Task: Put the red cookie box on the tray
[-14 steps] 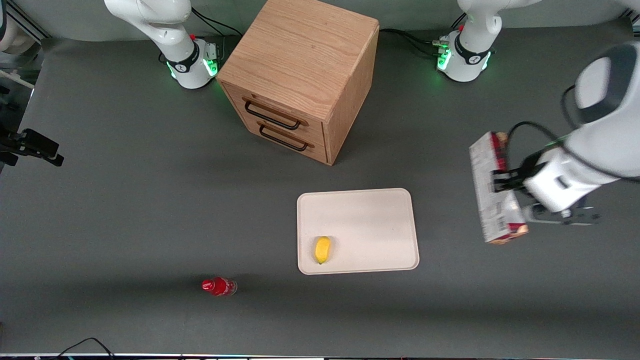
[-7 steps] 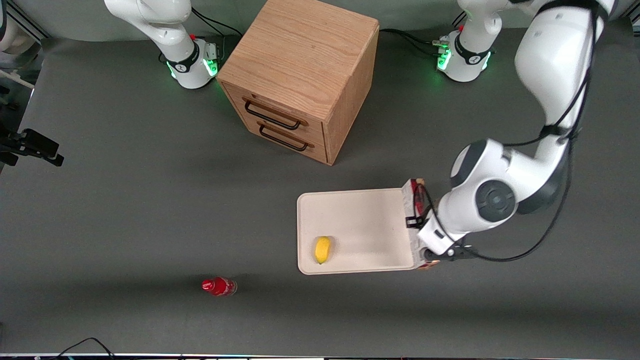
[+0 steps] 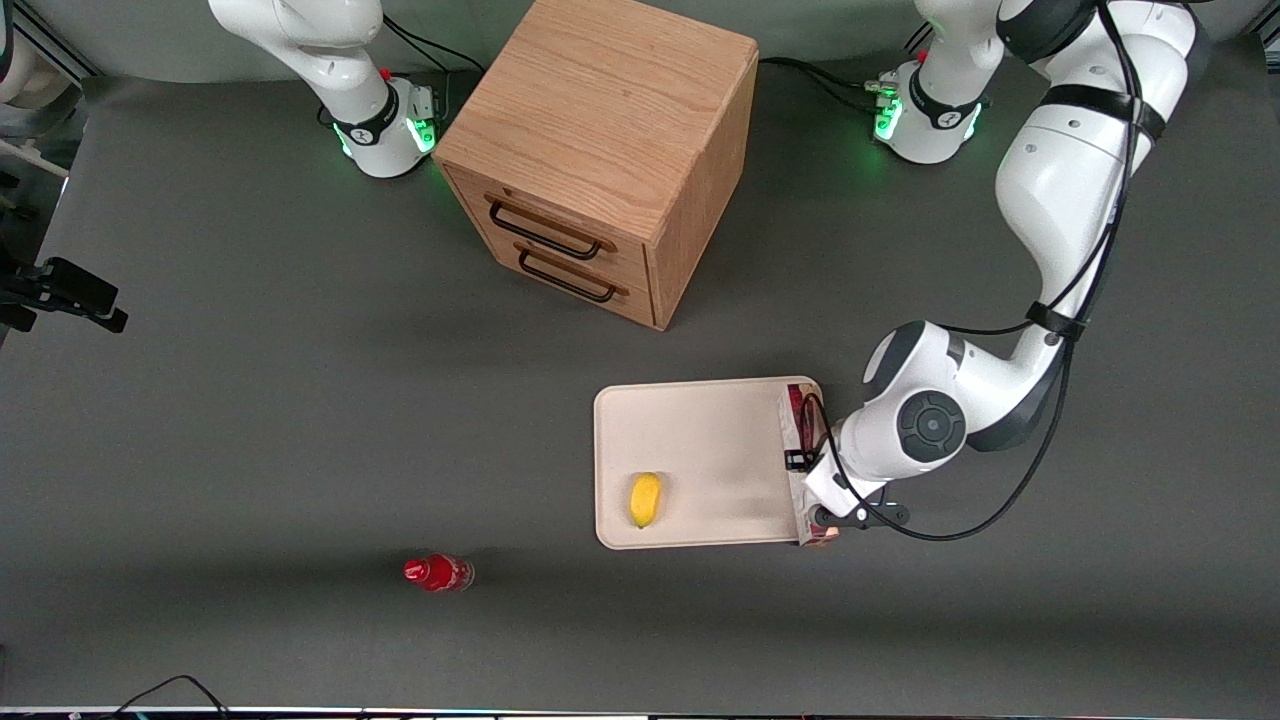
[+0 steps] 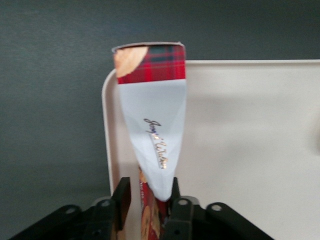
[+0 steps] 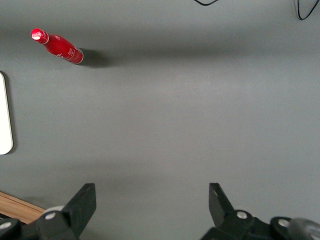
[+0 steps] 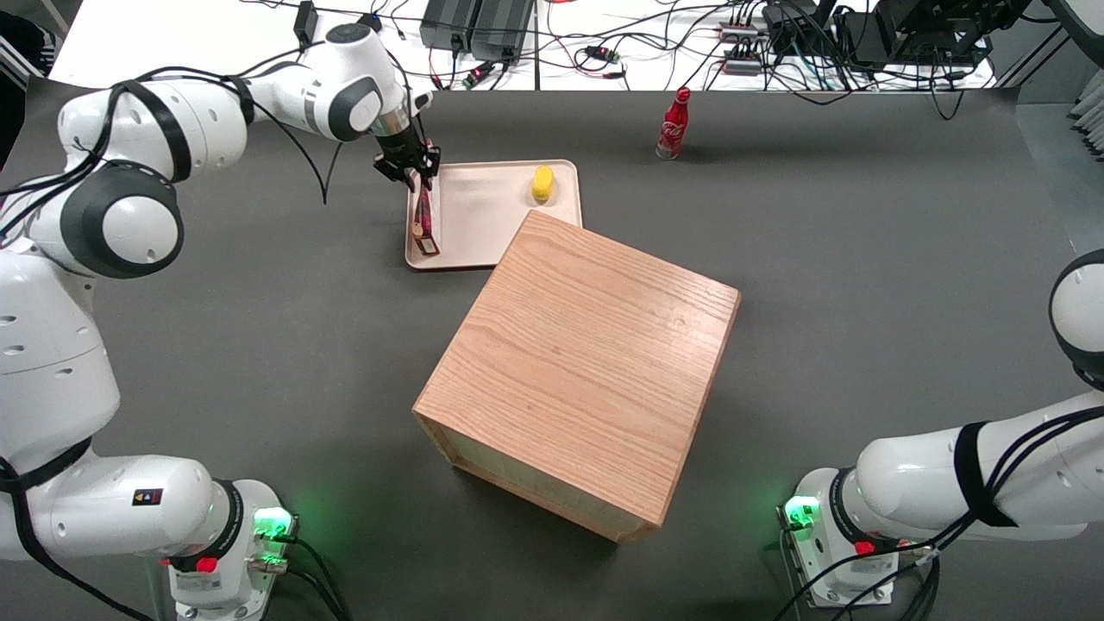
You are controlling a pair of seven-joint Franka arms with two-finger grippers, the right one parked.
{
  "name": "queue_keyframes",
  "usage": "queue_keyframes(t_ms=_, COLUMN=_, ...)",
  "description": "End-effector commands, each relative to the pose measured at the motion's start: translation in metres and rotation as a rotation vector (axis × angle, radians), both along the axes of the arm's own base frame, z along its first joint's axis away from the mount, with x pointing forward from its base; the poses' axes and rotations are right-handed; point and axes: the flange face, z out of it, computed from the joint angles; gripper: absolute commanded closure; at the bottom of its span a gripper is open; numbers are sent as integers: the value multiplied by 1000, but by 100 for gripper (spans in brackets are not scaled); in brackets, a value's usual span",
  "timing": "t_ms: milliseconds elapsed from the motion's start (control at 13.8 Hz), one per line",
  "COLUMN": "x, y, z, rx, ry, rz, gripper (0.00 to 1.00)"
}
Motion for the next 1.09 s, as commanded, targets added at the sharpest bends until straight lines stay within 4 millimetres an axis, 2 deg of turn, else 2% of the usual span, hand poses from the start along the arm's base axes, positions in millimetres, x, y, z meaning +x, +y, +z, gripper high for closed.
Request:
queue_keyframes(t_ms=0, x=5, y=23, z=58, rx=78, ry=64, rz=23, gripper=0)
queue_keyframes(t_ms=72, x=6, y=34, z=89, rx=91, ry=103, rz=45, gripper=0)
queue_keyframes(t_ms=145, x=8, y=47, z=128, rx=85, ry=127, rz=67, gripper=0)
queue_keyframes(t_ms=290, x=3, y=83, z=198, rx=81, ry=148, rz=60, gripper=0)
queue_keyframes(t_ms=362, x=-1, y=109, z=230, rx=93, ry=141, rz=26, gripper=0)
queue_keyframes(t_ms=580, x=-38, y=174, z=312, rx=142, ry=158, rz=-114, gripper=0)
queue_keyframes(t_ms=652, x=-53, y=204, z=337, rx=124, ry=166, rz=-137, gripper=0)
queue_keyframes(t_ms=725, x=-71, y=231, z=360, rx=101, ry=168, rz=-157, gripper=0)
queue_keyframes(t_ms=797, x=-90, y=247, z=373, rx=93, ry=171, rz=-180, gripper=0)
queue_keyframes(t_ms=870, x=-114, y=259, z=386, rx=97, ry=168, rz=-203, gripper=0)
queue_keyframes(t_ms=942, x=-135, y=273, z=389, rx=101, ry=160, rz=-215, gripper=0)
queue_keyframes(t_ms=1014, x=-154, y=275, z=395, rx=110, ry=140, rz=-216, gripper=0)
